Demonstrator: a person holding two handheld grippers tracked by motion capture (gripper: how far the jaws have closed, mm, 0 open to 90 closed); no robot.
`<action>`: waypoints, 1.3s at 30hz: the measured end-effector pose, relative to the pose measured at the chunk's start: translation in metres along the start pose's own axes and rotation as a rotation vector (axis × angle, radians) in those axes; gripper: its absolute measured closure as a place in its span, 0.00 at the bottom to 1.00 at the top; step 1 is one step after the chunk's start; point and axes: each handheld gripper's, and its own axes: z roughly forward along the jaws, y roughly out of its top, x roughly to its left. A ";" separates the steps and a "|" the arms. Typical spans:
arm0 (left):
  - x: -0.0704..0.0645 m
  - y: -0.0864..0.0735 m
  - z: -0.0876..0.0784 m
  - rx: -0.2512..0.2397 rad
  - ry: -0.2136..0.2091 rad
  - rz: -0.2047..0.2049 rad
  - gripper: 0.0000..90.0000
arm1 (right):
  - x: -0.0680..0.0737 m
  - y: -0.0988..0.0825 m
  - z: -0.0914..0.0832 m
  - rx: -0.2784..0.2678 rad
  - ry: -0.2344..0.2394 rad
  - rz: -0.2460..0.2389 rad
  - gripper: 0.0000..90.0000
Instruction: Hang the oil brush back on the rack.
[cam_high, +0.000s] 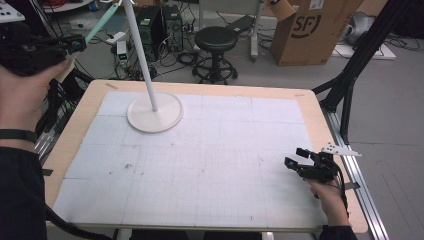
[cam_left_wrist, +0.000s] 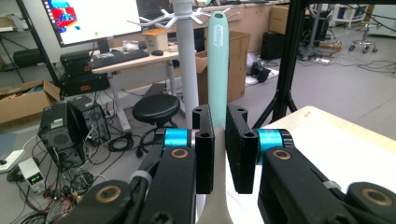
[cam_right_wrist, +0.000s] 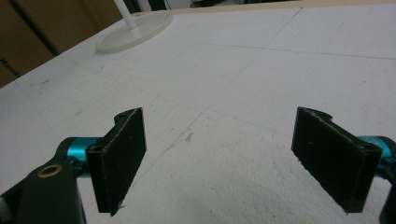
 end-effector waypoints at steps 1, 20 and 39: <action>0.000 0.000 0.000 -0.001 0.003 -0.002 0.91 | 0.000 0.000 0.000 0.000 0.000 0.001 0.19; 0.003 -0.002 0.013 0.017 0.015 -0.005 0.91 | -0.001 0.000 0.000 0.003 0.001 -0.003 0.19; -0.003 -0.033 0.029 0.049 -0.031 -0.044 0.54 | 0.000 0.000 0.000 0.010 0.003 -0.003 0.19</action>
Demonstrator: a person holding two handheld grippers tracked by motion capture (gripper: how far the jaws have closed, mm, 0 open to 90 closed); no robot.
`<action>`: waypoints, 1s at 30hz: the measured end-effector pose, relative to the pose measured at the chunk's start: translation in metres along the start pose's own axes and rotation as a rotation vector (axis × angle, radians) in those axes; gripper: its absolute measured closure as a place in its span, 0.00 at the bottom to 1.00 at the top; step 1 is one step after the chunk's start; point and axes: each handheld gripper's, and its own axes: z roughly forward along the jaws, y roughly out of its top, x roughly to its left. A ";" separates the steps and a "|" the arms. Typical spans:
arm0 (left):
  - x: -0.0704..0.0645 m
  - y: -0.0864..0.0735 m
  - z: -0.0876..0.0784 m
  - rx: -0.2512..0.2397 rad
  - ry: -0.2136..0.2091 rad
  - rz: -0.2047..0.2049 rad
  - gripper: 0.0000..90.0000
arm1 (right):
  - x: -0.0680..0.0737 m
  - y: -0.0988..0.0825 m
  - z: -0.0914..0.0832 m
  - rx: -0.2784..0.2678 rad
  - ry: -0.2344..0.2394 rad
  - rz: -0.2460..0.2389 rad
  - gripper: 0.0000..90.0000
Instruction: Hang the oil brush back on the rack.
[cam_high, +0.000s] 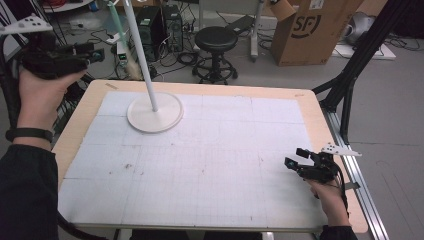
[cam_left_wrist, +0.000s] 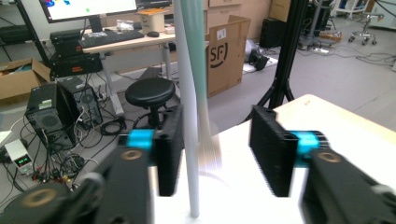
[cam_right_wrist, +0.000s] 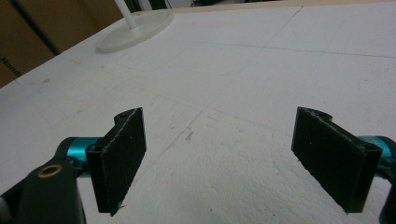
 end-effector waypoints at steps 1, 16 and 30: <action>-0.001 -0.006 0.000 0.002 -0.018 -0.002 0.51 | 0.000 0.000 0.000 0.001 0.000 -0.001 0.19; -0.040 -0.131 0.008 0.065 -0.159 0.043 0.31 | 0.003 -0.002 0.005 0.029 -0.001 -0.012 0.19; -0.061 -0.213 0.014 0.070 -0.212 0.012 0.27 | 0.004 -0.004 0.010 0.056 -0.004 -0.019 0.19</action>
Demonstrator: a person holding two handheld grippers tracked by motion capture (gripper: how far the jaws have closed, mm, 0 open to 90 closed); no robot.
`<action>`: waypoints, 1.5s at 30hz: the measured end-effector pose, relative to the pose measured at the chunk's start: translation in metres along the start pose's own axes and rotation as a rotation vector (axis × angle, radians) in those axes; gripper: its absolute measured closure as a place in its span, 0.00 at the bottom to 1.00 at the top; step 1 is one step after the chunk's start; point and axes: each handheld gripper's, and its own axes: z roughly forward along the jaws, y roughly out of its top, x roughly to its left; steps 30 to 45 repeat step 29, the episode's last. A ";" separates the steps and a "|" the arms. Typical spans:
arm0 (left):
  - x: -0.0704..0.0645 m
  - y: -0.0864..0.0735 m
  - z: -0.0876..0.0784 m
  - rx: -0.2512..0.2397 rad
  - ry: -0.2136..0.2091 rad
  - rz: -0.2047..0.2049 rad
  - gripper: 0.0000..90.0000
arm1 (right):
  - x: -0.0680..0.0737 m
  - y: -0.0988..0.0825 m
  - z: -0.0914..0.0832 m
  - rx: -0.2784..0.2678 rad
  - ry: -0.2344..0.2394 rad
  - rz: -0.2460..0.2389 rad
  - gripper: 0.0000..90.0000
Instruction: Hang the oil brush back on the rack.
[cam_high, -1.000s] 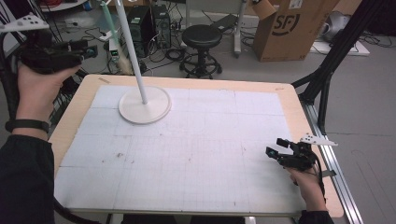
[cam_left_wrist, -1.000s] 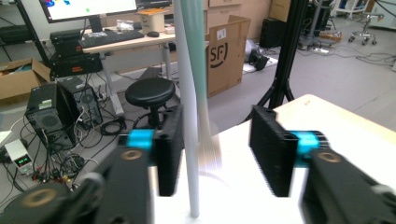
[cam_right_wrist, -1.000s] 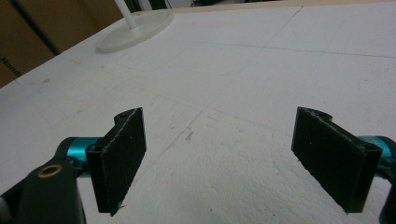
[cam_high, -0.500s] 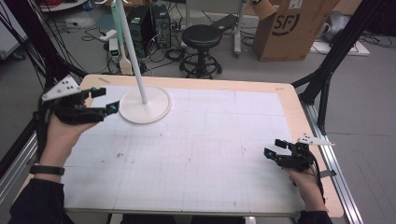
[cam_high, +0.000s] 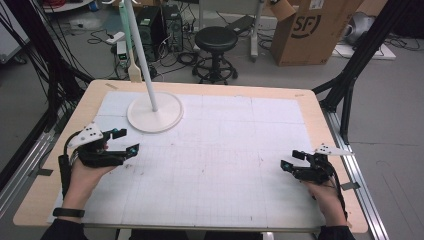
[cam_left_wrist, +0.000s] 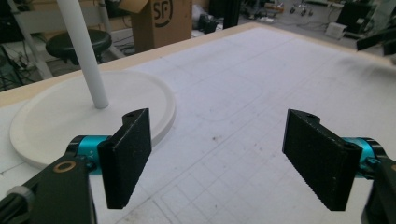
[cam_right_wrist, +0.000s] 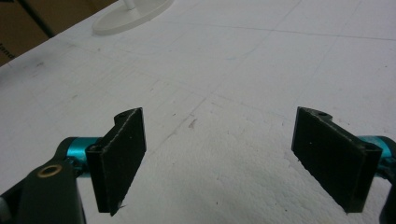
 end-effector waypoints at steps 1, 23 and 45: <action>-0.001 -0.003 0.002 -0.003 -0.011 0.000 0.27 | 0.000 0.000 0.000 0.002 0.000 -0.003 0.19; -0.010 -0.034 0.013 -0.014 -0.050 -0.040 0.26 | 0.007 -0.003 0.007 0.050 -0.020 -0.050 0.19; -0.010 -0.034 0.013 -0.011 -0.046 -0.039 0.26 | 0.007 -0.003 0.008 0.051 -0.021 -0.053 0.19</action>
